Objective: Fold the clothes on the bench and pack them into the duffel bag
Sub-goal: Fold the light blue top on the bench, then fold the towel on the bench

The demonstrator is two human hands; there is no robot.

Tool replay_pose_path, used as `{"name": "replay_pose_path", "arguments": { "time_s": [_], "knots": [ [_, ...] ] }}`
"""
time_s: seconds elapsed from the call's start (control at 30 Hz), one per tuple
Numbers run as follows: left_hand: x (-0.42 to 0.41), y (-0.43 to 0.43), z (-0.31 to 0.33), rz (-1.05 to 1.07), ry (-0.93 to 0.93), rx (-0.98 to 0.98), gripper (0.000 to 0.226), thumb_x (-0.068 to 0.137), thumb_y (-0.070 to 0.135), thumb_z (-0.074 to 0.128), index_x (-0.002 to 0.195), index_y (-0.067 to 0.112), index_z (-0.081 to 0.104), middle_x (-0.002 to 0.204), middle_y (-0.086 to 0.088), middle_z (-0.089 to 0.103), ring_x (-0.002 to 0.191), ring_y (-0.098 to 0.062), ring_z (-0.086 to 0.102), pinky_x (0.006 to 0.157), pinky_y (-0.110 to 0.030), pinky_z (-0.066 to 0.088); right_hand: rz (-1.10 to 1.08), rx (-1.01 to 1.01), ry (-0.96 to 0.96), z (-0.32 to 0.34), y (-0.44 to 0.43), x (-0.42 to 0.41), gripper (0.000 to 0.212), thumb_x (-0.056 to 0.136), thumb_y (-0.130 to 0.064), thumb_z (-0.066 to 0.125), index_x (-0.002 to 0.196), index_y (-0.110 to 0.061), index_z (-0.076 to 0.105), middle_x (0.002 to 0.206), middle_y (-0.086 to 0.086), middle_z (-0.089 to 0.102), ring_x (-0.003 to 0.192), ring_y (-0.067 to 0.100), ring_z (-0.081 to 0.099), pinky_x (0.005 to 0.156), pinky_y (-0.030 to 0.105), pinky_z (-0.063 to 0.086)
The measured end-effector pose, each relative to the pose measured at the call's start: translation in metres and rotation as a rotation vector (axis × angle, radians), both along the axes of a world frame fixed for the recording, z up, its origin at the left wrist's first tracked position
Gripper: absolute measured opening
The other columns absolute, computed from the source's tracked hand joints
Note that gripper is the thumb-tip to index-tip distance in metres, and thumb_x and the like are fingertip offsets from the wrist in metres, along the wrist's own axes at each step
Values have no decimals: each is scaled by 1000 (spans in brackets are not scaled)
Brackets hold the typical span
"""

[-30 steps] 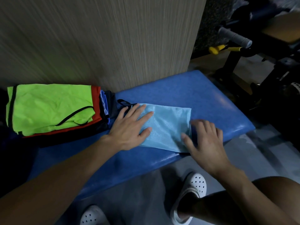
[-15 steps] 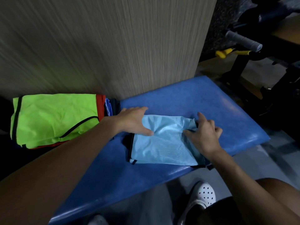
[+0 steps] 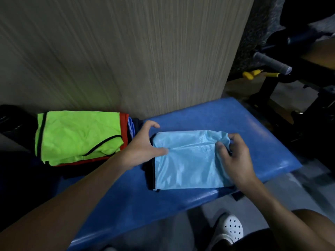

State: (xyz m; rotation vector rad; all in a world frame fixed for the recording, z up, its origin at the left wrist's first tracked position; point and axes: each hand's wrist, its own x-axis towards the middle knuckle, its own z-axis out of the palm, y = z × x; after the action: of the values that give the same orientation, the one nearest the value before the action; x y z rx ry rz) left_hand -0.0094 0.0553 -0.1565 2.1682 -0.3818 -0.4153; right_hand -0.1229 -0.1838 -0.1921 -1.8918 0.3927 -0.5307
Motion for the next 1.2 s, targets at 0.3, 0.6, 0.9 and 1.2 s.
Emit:
{"name": "replay_pose_path", "arguments": {
  "time_s": [0.3,0.6,0.9,1.2],
  "knots": [
    [-2,83,79,372,-42,-326,70,72,3,86,125,26,46,101,-14,70,86,-21,70,84,-47,59,175,157,-8,71,77,46,31,96,-19,58,119,-28,38,78,15,68,70,26,67,63,40,56],
    [52,204,146,449,-493,171,71,77,14,81,136,16,42,111,-10,59,100,-26,60,87,-32,48,280,228,-48,87,213,148,38,95,-11,58,128,-12,40,84,-12,58,75,4,60,71,29,49],
    [41,211,72,-12,-704,967,65,98,55,18,153,23,34,161,-4,28,151,-19,16,124,-42,5,244,-674,71,64,249,164,50,95,-45,44,132,-10,45,138,20,43,125,39,41,102,48,36],
    [38,217,58,21,-564,990,64,102,54,22,158,23,21,166,-11,9,154,-21,0,125,-41,-2,694,-935,344,41,264,159,64,96,-63,7,154,-39,-5,163,-5,-14,149,15,-15,119,51,-9]
  ]
}}
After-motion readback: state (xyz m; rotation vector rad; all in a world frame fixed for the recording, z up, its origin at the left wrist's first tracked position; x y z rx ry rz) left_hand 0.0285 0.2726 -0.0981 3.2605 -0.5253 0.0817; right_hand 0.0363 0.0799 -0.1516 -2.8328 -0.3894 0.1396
